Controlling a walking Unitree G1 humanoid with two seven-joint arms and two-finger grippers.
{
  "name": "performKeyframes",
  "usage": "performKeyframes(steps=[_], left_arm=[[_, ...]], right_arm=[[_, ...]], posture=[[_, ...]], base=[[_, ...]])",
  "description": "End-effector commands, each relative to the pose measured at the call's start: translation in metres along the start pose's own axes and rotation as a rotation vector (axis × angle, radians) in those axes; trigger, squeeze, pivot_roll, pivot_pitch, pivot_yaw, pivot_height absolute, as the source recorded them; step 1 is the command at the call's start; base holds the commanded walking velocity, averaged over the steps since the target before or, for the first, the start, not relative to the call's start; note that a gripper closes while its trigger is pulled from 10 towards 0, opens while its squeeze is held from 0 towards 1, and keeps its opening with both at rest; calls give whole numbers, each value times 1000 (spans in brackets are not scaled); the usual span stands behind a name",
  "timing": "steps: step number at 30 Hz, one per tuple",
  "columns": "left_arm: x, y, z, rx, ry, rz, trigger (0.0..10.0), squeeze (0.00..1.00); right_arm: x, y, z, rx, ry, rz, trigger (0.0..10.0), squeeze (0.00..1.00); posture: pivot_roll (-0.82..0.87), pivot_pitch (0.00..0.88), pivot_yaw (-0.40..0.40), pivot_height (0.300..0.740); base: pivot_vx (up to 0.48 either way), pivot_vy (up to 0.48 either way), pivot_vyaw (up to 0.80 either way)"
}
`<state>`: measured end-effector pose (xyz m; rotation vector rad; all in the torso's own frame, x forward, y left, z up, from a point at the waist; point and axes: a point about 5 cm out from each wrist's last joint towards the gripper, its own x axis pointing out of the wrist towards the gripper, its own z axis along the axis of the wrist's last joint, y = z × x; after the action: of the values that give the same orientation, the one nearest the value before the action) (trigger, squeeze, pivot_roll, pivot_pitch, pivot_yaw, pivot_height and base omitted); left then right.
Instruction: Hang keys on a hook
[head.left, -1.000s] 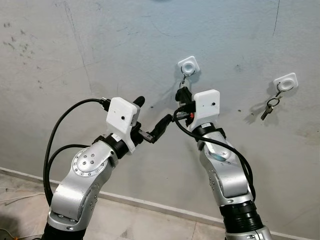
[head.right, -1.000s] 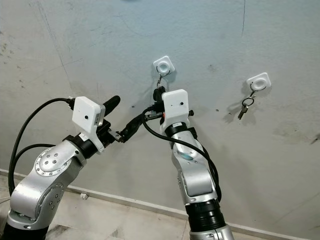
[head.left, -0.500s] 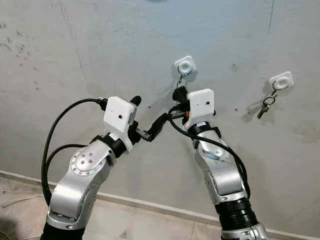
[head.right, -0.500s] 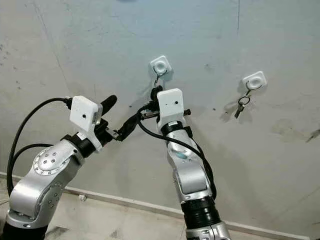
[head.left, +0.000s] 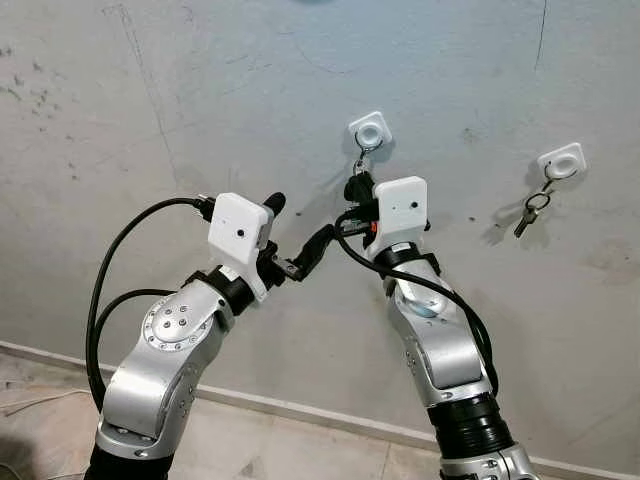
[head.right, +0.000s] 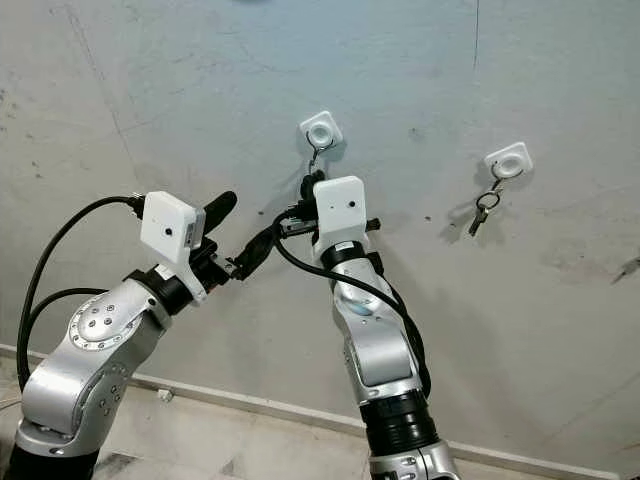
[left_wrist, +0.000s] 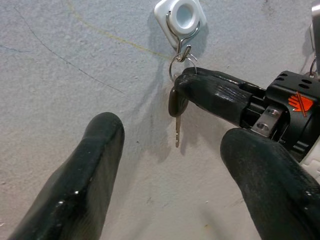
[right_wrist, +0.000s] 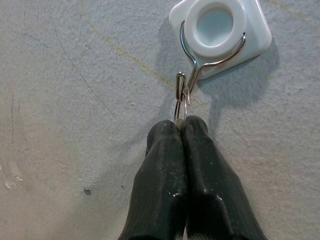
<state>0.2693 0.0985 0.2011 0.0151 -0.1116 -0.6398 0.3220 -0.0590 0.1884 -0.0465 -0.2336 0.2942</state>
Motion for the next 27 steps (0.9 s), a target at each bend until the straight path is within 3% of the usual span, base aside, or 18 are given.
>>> performKeyframes(steps=[1, 2, 7, 8, 9, 10, 22, 26, 27], left_arm=[[4, -7, 7, -5, -36, -49, 2157, 0], [4, -7, 6, 1, -29, -41, 10000, 0], [4, -5, 7, 4, -31, -27, 10000, 0], [4, -4, 7, 2, -35, -16, 10000, 341], [4, -4, 7, 0, -37, -9, 10000, 341], [3, -2, 8, -7, -41, -3, 10000, 1000], [2, -2, 9, -33, -58, -1, 10000, 1000], [-4, 6, 8, -14, -52, 69, 10000, 1000], [-7, 11, 8, -23, -51, 104, 10000, 1000]], right_arm=[[0, 12, -13, 4, 73, 49, 10000, 0], [0, 12, -13, 4, 73, 49, 10000, 0], [0, 11, -13, 1, 73, 45, 10000, 0], [0, 10, -13, 0, 72, 44, 10000, 0], [0, 10, -13, -1, 72, 43, 10000, 0], [0, 9, -13, -1, 69, 41, 10000, 0], [1, 9, -12, -3, 63, 37, 10000, 0], [3, 4, -5, 8, 18, 4, 10000, 0], [4, 2, -3, 13, 6, 0, 8667, 0]], posture=[[221, 0, -34, 740], [221, 0, -34, 740], [221, 0, -34, 740], [221, 0, -34, 740], [221, 0, -34, 740], [221, 0, -34, 740], [223, 0, -32, 740], [229, 0, -36, 740], [229, 0, -36, 740]], base=[[0, 0, 0], [0, 0, 0], [0, 0, 0], [0, 0, 0], [0, 0, 0], [0, 0, 0], [0, 0, 0], [0, 0, 0], [0, 0, 0]])
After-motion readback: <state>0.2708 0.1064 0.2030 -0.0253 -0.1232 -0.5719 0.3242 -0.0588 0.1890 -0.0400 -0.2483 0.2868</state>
